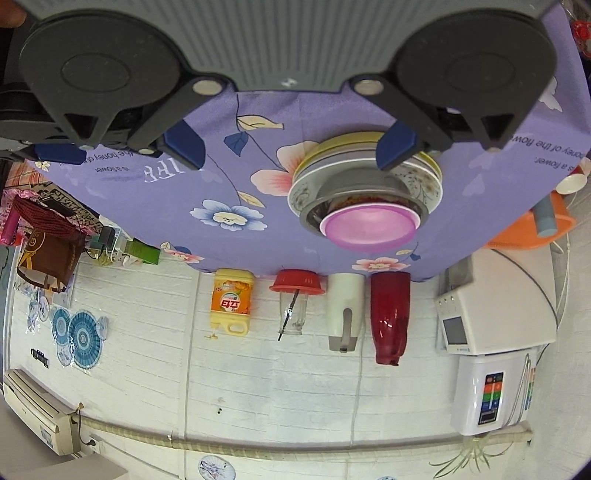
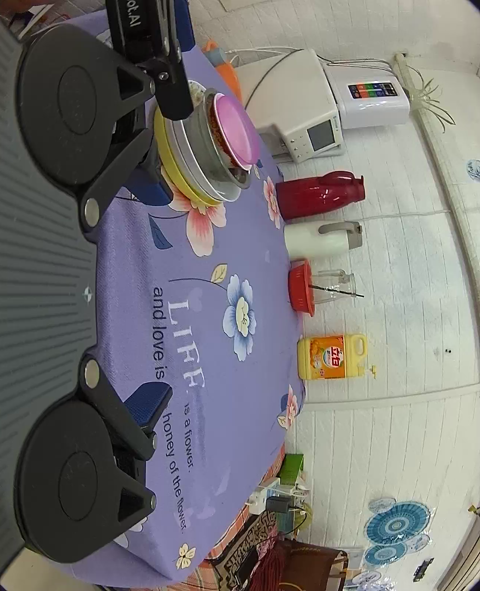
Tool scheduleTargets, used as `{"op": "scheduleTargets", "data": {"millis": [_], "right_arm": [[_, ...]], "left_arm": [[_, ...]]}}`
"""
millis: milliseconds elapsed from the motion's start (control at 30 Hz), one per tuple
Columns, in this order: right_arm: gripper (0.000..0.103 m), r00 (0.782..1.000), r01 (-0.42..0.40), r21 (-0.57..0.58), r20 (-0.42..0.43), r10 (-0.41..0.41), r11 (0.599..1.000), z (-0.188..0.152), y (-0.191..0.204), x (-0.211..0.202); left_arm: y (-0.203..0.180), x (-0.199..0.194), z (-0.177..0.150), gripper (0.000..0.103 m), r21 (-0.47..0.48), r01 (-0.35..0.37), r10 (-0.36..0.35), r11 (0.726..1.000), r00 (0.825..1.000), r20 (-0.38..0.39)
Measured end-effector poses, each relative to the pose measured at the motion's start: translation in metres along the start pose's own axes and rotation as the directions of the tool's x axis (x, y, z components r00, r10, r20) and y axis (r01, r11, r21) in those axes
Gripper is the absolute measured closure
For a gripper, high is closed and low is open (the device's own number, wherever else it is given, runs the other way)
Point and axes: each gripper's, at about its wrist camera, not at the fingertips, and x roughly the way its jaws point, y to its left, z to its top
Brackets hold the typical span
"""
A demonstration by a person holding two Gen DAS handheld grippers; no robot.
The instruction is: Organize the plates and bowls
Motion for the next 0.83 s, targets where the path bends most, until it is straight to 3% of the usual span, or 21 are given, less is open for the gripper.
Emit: {"op": "scheduleTargets", "data": {"millis": [533,833], "right_arm": [[0.000,0.999,-0.026,-0.012,-0.037,0.026,1.000,-0.0074,0.0058,0.0040],[0.000,0.998,-0.040,-0.011,-0.045,0.039,0.999,-0.0077,0.0069,0.0058]], "left_arm": [[0.0071,0.0059,-0.0050,0.005,-0.012,-0.046,0.046,0.999,0.998,-0.034],[0.0087,0.0044,-0.0041,0.005,-0.010,-0.032,0.032,0.999,0.999,-0.023]]}}
